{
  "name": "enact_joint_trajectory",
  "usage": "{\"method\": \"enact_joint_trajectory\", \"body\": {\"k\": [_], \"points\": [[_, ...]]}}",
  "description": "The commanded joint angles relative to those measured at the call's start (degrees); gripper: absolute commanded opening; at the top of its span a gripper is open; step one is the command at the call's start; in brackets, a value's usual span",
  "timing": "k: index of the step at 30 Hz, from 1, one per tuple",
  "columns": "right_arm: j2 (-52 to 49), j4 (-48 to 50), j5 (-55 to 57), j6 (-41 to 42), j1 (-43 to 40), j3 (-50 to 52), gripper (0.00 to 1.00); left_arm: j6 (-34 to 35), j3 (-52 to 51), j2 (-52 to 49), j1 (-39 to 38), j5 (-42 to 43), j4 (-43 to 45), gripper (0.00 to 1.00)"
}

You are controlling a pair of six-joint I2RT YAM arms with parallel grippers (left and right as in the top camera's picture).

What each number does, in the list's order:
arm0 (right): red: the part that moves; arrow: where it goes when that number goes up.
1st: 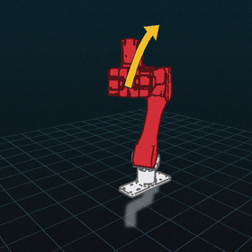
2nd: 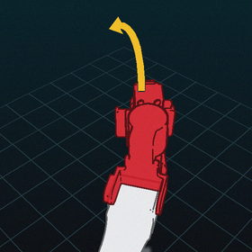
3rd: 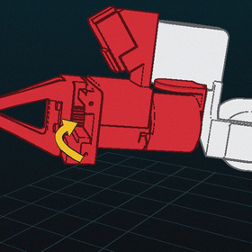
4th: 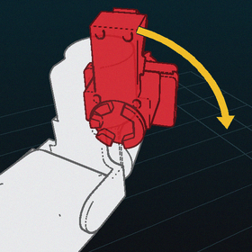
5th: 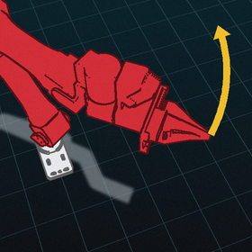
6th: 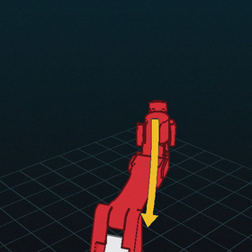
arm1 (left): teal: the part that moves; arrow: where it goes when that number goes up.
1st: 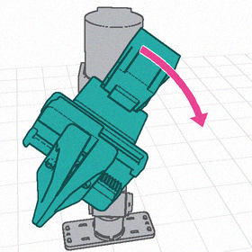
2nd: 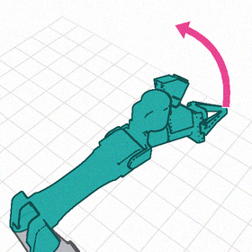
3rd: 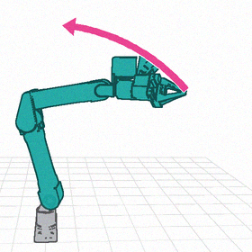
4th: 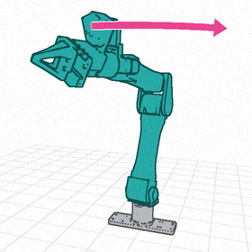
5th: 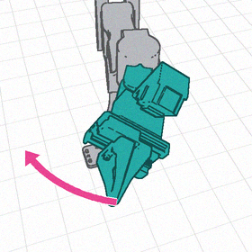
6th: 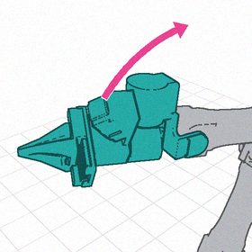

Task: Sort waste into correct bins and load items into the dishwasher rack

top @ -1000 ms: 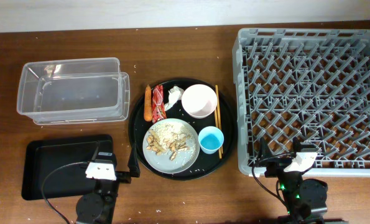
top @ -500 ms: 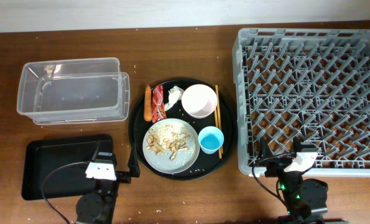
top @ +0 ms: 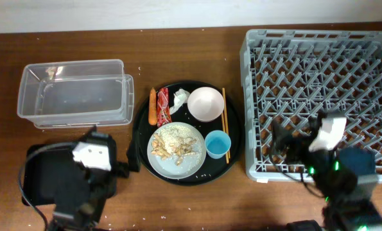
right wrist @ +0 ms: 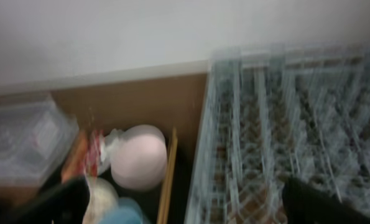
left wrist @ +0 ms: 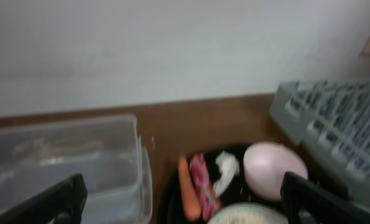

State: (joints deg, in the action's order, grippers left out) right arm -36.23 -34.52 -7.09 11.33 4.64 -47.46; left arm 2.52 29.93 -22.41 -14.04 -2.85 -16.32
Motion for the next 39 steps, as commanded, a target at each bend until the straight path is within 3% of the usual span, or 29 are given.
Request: {"method": "enact_joint_trajectory", "body": {"k": [1,4,8,9,10,13,17,19,20,21,23,24,26,27,28,29,31,32,33,39], "points": [[-15.82,-10.49,-0.31,-0.17,-0.17,-16.46,0.98,-0.87,21.70,-16.85,0.24,3.69,-15.56,0.99],[-30.69,-25.11,-4.22,-0.24,-0.17,-32.04,0.98,-0.85,39.23,-34.07,0.22,7.13,-29.79,0.99],[-35.74,-28.89,-2.14,2.84,-0.48,-33.66,0.98,0.24,42.34,-41.51,0.09,19.34,-28.55,0.99],[-35.63,-28.92,-1.92,7.02,-3.48,-33.66,0.98,0.22,42.34,-44.72,-3.13,20.76,-29.59,0.99],[-35.65,-29.35,-1.07,7.80,-6.91,-33.66,0.98,0.24,42.34,-50.36,-10.29,16.87,-31.82,0.99],[-35.67,-34.38,-1.09,7.74,-14.43,-33.64,0.98,0.85,42.36,-64.83,-22.27,15.23,-30.23,0.96],[-35.95,-35.76,-1.09,7.58,-14.40,-33.44,0.98,0.94,42.40,-75.17,-27.52,7.87,-24.81,0.73],[-37.24,-36.33,-1.16,7.58,-14.40,-33.44,0.98,1.07,42.40,-78.14,-27.58,4.50,-23.17,0.68],[-38.23,-36.41,-1.29,7.61,-14.40,-33.44,0.98,1.05,42.40,-79.78,-27.58,4.50,-20.90,0.57],[-39.01,-36.52,-1.31,7.58,-14.40,-33.44,0.98,1.05,42.40,-81.53,-27.58,4.50,-19.52,0.56],[-39.93,-37.09,-1.31,7.58,-14.40,-33.44,0.98,1.07,42.40,-84.11,-27.58,4.50,-19.23,0.23],[-39.89,-37.13,-1.31,7.48,-14.40,-33.44,0.98,1.09,44.61,-83.62,-27.54,4.52,-20.00,0.02],[-39.91,-37.18,-1.33,5.97,-14.40,-33.44,0.98,1.38,50.90,-82.18,-27.54,4.59,-24.90,0.00],[-39.89,-37.44,-2.16,3.89,-14.40,-33.44,0.99,2.16,62.42,-79.21,-26.64,7.06,-37.81,0.00],[-39.89,-36.04,-13.49,-2.67,-14.40,-33.44,0.97,2.14,68.26,-76.43,-20.46,19.23,-41.42,0.00],[-39.89,-34.58,-25.59,-9.11,-14.40,-33.44,0.94,2.12,69.75,-75.65,-12.41,41.13,-40.17,0.00],[-39.89,-32.63,-42.01,-15.91,-14.40,-33.44,0.92,2.14,69.72,-76.43,-2.91,67.06,-37.62,0.00],[-39.91,-31.61,-47.45,-18.21,-14.34,-33.44,0.92,2.12,69.70,-76.91,0.24,75.30,-37.79,0.00],[-39.91,-30.32,-54.99,-22.23,-13.51,-33.44,0.92,2.14,69.70,-77.00,2.34,81.02,-37.79,0.00],[-39.91,-17.11,-65.16,-26.84,-2.01,-33.44,0.90,2.16,69.70,-76.98,1.68,86.71,-37.83,0.00]]}}
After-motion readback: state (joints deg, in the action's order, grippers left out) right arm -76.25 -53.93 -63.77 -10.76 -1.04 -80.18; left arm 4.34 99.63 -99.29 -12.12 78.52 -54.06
